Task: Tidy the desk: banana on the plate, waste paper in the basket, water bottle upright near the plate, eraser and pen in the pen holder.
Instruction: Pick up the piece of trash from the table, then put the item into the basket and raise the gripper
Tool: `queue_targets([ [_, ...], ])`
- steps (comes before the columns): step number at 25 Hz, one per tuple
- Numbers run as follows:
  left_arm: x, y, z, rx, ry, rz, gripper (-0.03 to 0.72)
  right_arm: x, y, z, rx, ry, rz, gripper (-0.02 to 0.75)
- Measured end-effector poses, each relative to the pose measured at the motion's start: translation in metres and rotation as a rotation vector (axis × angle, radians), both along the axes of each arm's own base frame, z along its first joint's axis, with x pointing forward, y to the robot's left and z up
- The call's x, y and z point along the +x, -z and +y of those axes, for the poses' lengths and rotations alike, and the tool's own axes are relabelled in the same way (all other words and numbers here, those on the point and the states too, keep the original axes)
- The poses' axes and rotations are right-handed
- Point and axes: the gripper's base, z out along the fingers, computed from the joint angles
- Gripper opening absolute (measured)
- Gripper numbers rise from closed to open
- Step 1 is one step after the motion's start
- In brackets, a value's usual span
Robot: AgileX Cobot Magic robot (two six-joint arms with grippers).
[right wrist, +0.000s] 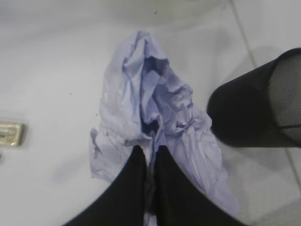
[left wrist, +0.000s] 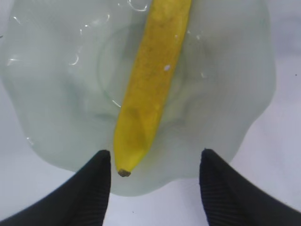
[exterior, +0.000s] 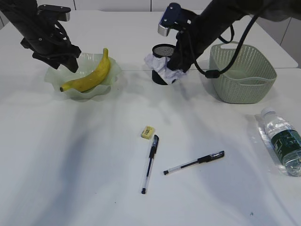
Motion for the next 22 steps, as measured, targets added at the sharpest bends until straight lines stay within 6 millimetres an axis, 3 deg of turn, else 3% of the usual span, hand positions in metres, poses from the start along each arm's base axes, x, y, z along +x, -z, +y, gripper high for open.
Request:
queue_targets([
  [7, 0.001, -0.001, -0.002, -0.023, -0.005, -0.008, 0.420, 0.016, -0.045, 0.001, 0.115, 0.145, -0.177, 0.011],
  [12, 0.001, -0.001, -0.002, -0.027, -0.006, -0.008, 0.420, 0.029, -0.060, -0.010, 0.201, 0.350, -0.250, 0.011],
  [22, 0.004, -0.002, -0.002, -0.032, -0.010, -0.045, 0.420, 0.046, -0.060, -0.085, 0.176, 0.719, -0.278, 0.011],
])
